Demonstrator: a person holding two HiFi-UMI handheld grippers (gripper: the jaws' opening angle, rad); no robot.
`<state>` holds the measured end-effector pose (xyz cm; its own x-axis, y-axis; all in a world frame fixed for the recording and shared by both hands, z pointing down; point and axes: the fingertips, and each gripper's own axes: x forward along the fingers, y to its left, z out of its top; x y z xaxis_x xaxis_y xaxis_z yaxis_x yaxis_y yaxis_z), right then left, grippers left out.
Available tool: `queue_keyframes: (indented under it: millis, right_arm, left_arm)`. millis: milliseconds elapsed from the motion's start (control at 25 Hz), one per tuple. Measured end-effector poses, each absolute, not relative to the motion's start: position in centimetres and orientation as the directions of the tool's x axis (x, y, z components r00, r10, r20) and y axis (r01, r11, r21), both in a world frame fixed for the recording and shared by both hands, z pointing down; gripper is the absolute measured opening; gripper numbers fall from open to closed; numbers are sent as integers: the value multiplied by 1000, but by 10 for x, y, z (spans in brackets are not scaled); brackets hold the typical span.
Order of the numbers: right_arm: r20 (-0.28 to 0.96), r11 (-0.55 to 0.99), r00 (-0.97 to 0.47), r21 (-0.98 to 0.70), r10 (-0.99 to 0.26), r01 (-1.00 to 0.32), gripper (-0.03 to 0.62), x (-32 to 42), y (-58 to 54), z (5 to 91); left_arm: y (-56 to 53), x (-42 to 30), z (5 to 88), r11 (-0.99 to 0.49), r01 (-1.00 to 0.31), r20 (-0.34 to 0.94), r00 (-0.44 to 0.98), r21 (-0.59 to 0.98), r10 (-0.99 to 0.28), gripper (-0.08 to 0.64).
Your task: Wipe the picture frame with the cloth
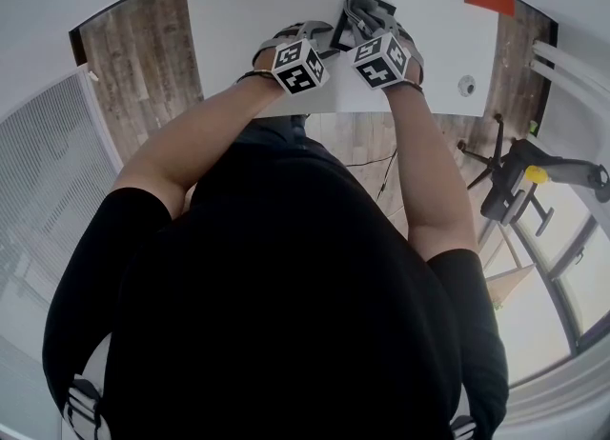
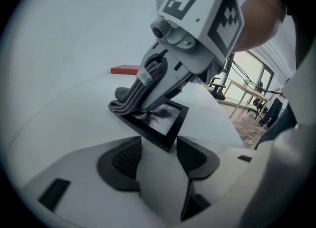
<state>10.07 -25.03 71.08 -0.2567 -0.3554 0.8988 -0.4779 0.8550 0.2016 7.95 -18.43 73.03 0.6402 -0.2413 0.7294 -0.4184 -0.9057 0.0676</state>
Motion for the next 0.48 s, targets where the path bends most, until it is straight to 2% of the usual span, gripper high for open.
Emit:
queue_keyframes:
  millis: [480]
  right_arm:
    - [923,876,-310,53,-226,-479,103,95,-216,710]
  left_arm:
    - [-186,79,731,-908,-416,720,648,59,-250,230]
